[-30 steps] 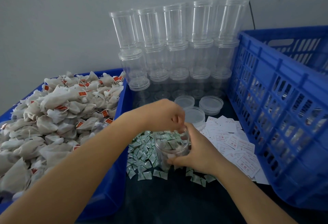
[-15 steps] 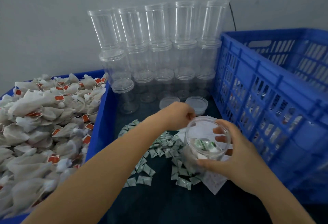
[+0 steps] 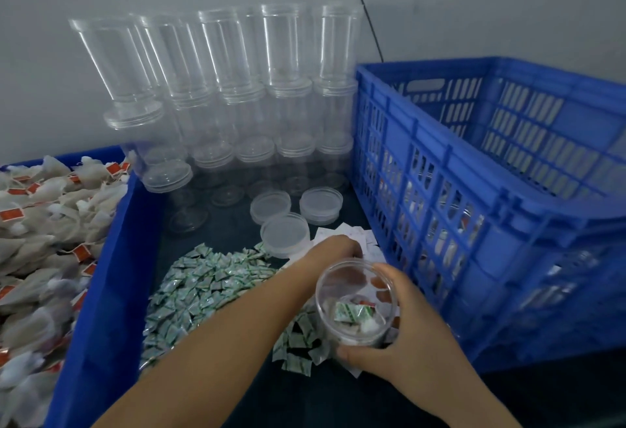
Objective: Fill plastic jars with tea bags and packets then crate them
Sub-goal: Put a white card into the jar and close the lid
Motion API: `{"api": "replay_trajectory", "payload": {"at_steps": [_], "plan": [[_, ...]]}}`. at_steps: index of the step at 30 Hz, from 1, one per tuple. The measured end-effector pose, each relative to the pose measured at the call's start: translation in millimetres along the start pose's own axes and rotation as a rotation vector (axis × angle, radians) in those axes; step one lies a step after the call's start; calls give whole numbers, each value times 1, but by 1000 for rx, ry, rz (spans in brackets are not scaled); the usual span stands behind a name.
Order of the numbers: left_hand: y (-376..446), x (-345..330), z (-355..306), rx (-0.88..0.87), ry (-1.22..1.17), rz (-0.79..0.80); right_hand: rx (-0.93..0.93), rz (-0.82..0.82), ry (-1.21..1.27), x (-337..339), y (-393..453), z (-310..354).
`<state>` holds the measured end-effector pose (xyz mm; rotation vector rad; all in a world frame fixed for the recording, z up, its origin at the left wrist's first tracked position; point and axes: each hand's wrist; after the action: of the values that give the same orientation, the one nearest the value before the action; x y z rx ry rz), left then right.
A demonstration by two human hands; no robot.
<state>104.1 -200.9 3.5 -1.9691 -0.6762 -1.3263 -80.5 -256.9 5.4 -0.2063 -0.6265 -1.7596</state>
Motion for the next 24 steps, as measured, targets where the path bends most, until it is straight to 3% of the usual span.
{"api": "replay_trajectory", "payload": {"at_steps": [5,14,24], "plan": [[8,1,7,47,-163,-7,-6,-2,-26,2,3,1],[0,22,15,-10,-186,-115,-54,7,-32,3,11,-3],[-56,106,24,-22,-383,-170,-111,33,-130,1,25,-12]]}}
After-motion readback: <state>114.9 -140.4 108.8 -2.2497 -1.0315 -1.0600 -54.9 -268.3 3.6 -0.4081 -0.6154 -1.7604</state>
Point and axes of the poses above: each hand's wrist, its own y-axis towards the middle knuckle, its own x-axis out of the back of the hand, z = x × y, and after that the axes turned 12 degrees about x, right-handed
